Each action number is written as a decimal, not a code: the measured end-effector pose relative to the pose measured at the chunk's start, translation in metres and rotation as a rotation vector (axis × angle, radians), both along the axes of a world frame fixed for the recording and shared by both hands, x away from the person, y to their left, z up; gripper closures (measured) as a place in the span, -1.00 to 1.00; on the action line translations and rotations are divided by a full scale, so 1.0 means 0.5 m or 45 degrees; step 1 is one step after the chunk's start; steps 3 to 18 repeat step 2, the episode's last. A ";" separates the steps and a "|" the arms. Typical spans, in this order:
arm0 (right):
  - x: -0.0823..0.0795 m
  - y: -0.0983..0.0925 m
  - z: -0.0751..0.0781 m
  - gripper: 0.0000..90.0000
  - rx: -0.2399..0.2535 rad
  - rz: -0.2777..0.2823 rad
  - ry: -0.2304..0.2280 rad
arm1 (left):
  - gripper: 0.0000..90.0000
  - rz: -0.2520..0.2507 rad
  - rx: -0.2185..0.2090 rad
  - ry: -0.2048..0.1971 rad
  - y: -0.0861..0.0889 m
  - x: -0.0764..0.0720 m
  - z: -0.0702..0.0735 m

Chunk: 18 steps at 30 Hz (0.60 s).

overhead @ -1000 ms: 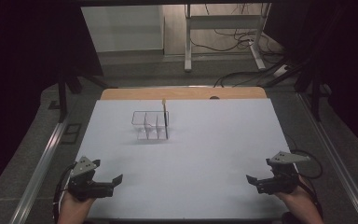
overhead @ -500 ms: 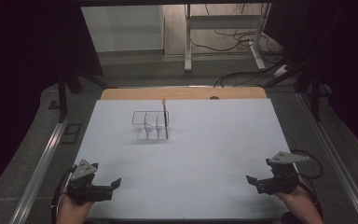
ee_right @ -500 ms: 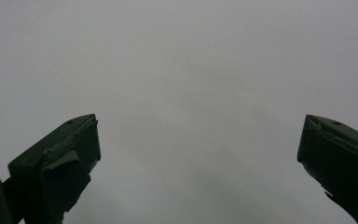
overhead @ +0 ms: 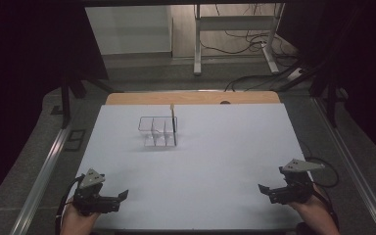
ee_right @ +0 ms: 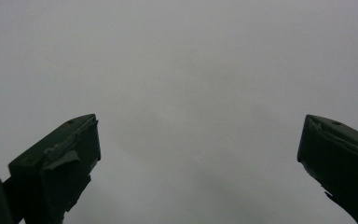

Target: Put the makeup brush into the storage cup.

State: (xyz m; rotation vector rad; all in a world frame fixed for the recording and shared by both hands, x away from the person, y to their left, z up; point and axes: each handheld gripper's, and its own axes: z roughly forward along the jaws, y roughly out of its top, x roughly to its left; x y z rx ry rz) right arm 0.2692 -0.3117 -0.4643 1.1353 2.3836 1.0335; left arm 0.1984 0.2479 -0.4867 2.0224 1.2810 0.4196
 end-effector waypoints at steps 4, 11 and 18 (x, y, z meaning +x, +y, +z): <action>0.000 -0.001 -0.001 -1.00 -0.004 0.002 0.000 | -1.00 0.000 -0.004 0.000 0.000 0.001 0.001; 0.000 -0.001 -0.001 -1.00 -0.004 0.002 0.000 | -1.00 0.000 -0.004 0.000 0.000 0.001 0.001; 0.000 -0.001 -0.001 -1.00 -0.004 0.002 0.000 | -1.00 0.000 -0.004 0.000 0.000 0.001 0.001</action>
